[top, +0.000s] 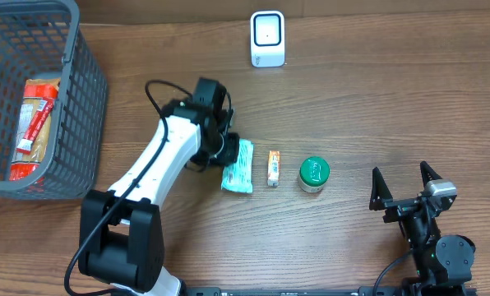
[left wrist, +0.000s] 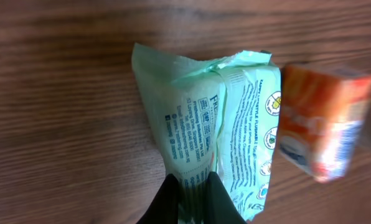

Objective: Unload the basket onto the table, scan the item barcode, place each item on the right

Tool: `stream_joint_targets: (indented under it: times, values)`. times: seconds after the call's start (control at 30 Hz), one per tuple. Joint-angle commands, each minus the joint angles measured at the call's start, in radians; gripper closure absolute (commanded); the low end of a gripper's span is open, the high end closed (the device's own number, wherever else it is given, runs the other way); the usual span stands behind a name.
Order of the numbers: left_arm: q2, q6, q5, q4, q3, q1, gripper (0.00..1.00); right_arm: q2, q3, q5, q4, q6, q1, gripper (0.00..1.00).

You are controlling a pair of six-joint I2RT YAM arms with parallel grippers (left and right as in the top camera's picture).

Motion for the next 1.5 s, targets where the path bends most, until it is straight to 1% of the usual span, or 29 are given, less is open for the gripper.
stream_joint_targets:
  times: [0.0,0.2,0.57,0.97,1.47]
  values:
    - [-0.004,-0.047,-0.005,0.061,-0.082,-0.027,0.96,-0.008,-0.011,-0.003,0.003,-0.004,-0.006,0.0]
    - [-0.004,-0.085,-0.004,0.146,-0.163,-0.047,0.94,-0.008,-0.011,-0.003,0.003,-0.004,-0.006,0.0]
    - [-0.004,-0.138,0.002,0.226,-0.169,-0.086,0.94,-0.008,-0.011,-0.002,0.003,-0.004,-0.006,0.0]
    - [-0.004,-0.181,0.002,0.241,-0.169,-0.097,0.93,-0.008,-0.011,-0.003,0.003,-0.004,-0.006,0.0]
    - [-0.004,-0.189,-0.006,0.27,-0.169,-0.112,0.92,-0.008,-0.011,-0.002,0.003,-0.004,-0.006,0.0]
